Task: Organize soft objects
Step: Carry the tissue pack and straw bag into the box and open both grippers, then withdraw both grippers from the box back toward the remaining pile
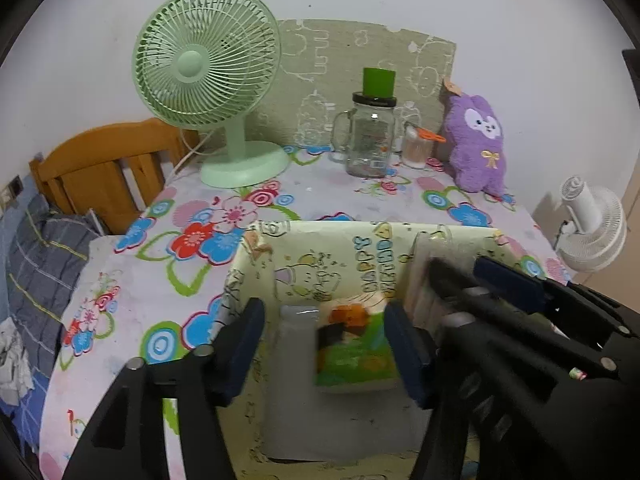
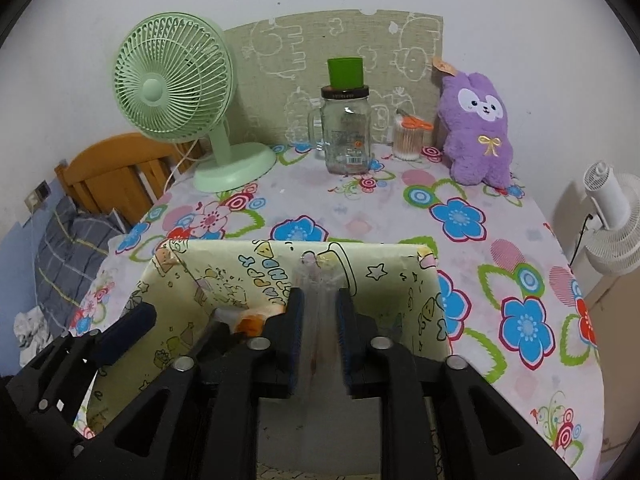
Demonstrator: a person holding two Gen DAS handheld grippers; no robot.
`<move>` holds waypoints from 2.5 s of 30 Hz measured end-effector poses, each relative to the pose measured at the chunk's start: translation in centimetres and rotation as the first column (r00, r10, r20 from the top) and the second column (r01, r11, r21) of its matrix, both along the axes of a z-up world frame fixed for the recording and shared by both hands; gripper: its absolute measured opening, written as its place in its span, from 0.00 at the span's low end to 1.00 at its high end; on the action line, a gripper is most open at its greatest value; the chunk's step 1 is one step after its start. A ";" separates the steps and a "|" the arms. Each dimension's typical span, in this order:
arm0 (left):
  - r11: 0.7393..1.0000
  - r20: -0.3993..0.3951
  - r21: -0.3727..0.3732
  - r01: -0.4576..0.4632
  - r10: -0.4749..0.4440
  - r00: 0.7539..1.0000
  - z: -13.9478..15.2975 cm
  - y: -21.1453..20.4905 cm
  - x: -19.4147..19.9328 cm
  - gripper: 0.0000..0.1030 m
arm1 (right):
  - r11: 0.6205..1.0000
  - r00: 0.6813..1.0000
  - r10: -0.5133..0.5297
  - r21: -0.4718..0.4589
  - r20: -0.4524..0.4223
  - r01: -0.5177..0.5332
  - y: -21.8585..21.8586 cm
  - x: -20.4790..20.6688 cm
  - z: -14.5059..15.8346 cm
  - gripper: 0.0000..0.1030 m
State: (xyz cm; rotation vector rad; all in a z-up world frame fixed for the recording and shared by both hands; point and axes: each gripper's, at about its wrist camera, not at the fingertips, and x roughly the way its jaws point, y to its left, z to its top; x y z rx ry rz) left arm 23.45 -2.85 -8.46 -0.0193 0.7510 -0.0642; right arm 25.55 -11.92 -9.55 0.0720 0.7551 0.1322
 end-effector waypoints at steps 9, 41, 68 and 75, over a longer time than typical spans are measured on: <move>1.000 0.061 0.010 0.000 0.000 0.998 1.6 -0.4 -1.7 0.89 | 1.000 0.998 0.014 -0.001 0.059 -0.014 -0.5 -1.9 1.8 0.83; 0.998 0.198 0.016 0.061 -0.063 0.978 6.0 -1.9 -10.9 0.98 | 1.000 0.981 -0.020 0.001 0.191 0.020 -2.1 -12.4 6.6 0.97; 0.992 0.207 -0.016 0.123 -0.117 0.971 4.2 -3.2 -15.9 0.98 | 0.997 0.973 -0.076 -0.011 0.218 0.080 -3.6 -18.5 5.1 0.97; 0.988 0.218 -0.019 0.152 -0.144 0.965 3.3 -3.8 -17.0 0.98 | 0.997 0.970 -0.078 -0.005 0.230 0.081 -4.0 -20.0 4.1 0.97</move>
